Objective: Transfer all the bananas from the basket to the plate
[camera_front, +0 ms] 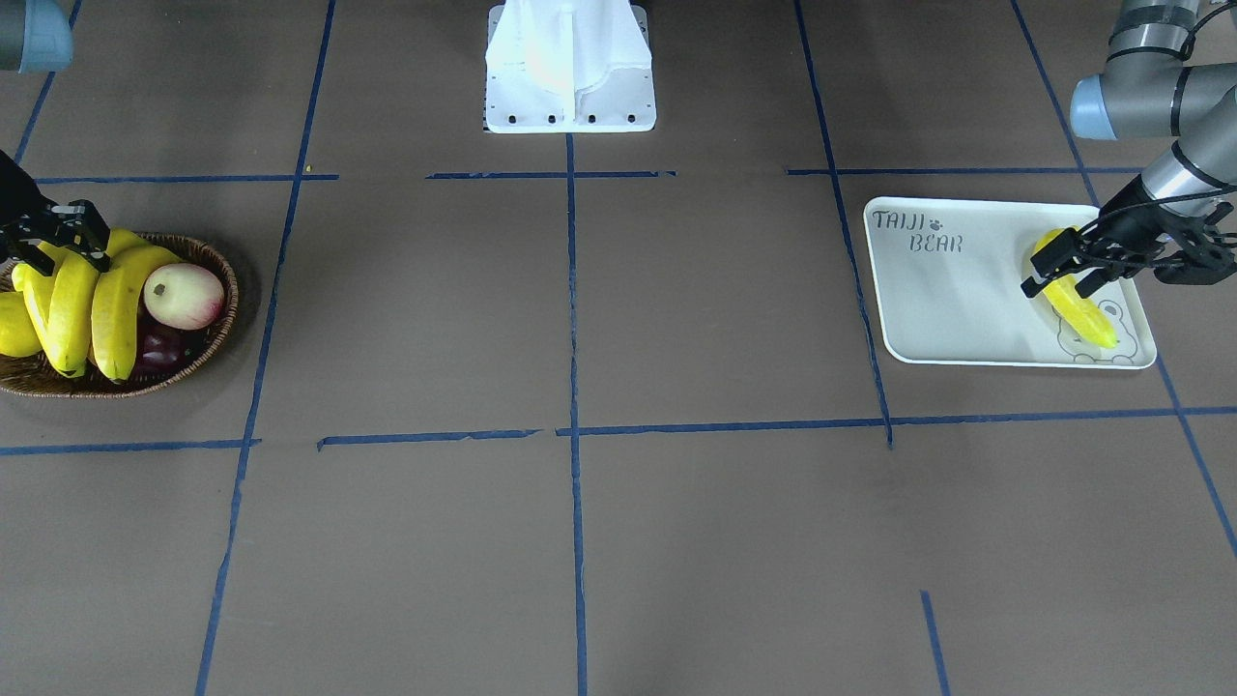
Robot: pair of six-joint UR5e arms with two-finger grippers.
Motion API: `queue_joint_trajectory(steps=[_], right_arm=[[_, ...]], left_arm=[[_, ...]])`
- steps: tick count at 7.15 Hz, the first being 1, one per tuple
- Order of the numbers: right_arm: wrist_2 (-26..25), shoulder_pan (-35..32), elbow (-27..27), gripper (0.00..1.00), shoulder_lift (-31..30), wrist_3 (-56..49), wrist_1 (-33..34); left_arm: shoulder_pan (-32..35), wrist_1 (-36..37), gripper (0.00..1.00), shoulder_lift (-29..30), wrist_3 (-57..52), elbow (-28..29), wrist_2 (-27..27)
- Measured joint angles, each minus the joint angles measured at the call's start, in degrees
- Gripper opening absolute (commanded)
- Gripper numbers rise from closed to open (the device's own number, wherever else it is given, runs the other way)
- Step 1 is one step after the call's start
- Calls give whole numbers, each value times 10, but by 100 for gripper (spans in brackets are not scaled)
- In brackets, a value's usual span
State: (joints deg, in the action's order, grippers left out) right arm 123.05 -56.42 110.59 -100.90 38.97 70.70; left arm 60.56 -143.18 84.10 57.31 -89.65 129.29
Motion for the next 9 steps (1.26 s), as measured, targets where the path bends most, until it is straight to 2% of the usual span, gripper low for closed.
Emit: queue_joint_trajectory(steps=[3, 6, 8, 9], right_arm=[[-3, -11, 16, 0, -2, 4, -4], [-2, -97, 92, 0, -37, -5, -7], [52, -149, 121, 0, -20, 1, -6], [73, -145, 116, 0, 24, 47, -5]], left_arm=[[0, 0, 99, 0, 0, 0, 0], [0, 0, 99, 1, 0, 0, 0], [0, 0, 99, 5, 1, 0, 1], [0, -1, 99, 13, 16, -1, 1]])
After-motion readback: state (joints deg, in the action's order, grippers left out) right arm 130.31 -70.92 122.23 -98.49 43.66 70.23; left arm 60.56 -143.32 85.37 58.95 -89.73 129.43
